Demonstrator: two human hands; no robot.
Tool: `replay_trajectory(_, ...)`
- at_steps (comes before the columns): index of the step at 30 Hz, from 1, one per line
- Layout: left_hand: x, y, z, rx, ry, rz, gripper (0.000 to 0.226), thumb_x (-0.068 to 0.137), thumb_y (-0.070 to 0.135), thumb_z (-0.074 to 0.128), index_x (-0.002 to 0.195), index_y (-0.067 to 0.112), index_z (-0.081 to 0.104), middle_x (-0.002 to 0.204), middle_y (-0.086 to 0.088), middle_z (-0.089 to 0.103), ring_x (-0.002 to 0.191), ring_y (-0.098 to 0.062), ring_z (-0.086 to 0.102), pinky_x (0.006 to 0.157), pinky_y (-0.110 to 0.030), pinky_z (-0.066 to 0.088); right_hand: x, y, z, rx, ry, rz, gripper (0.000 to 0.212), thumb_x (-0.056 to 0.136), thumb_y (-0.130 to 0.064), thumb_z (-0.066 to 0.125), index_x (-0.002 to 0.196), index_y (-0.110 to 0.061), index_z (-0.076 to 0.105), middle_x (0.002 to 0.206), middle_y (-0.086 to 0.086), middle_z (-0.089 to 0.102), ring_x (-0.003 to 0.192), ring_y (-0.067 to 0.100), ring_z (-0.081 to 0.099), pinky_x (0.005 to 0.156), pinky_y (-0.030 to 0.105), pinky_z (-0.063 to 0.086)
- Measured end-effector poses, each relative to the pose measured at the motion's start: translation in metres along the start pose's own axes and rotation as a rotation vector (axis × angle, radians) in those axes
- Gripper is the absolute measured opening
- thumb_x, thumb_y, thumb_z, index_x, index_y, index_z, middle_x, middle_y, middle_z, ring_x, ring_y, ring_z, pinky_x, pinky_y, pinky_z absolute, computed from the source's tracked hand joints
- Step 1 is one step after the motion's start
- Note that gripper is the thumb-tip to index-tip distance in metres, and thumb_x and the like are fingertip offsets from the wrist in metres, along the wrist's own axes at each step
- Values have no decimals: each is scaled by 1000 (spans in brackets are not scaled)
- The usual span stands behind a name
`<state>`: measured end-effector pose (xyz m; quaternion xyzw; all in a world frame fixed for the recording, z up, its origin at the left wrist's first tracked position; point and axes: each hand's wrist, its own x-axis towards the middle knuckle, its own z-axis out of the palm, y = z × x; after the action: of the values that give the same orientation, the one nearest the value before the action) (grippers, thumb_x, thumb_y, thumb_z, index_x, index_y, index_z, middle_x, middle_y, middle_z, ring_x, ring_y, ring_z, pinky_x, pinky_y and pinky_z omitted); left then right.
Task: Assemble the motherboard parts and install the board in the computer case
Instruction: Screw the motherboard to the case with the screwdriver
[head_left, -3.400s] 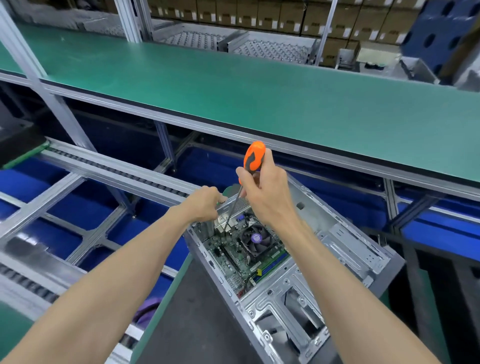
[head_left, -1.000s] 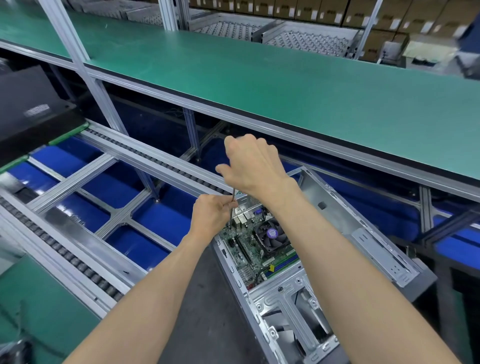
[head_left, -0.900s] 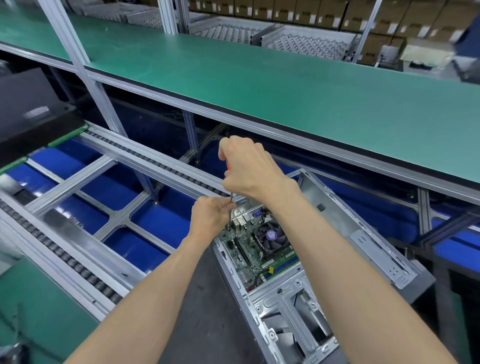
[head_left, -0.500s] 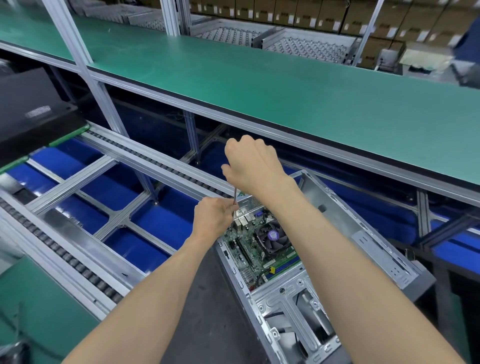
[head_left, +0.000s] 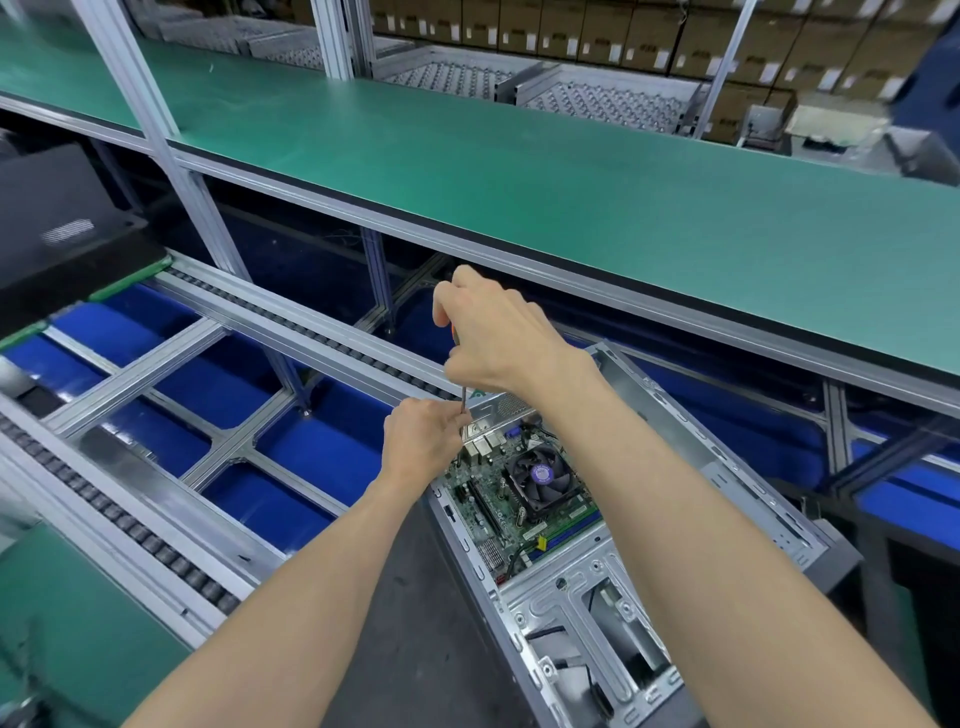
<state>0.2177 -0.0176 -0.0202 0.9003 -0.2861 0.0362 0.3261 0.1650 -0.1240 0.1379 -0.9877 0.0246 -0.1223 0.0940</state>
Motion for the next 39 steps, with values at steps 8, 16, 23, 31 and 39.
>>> replay_trajectory(8,0,0,-1,35,-19,-10,15,89,19,69,78,24,78,47,8,52,54,-21,44,62,-38,53,-3,1,3,-99,61,54,21,88,-26,63,97,-14,47,96,3,43,76,26,41,65,39,31)
replay_trajectory(16,-1,3,-2,62,-69,-34,16,91,20,66,85,27,79,61,2,67,68,-29,61,64,-38,51,-2,-1,3,-113,86,70,22,91,-27,62,91,-14,45,89,3,40,75,29,43,64,37,32)
replay_trajectory(23,0,4,-1,89,-93,-60,17,89,15,64,84,24,77,64,2,69,72,-27,63,67,-38,52,-1,-1,4,-103,97,72,22,93,-25,61,93,-14,42,87,3,41,75,28,41,64,37,31)
replay_trajectory(31,0,3,-2,92,-81,-39,16,93,23,64,86,26,78,60,1,65,68,-29,59,66,-39,51,-1,-1,8,-111,114,55,22,85,-15,61,89,-15,40,87,2,43,72,29,42,62,37,30)
replay_trajectory(39,0,3,-1,105,-74,-50,15,92,25,64,87,31,77,62,3,66,68,-28,61,64,-36,50,1,1,3,-46,40,26,19,78,-12,61,90,-14,46,83,1,41,74,30,44,63,37,31)
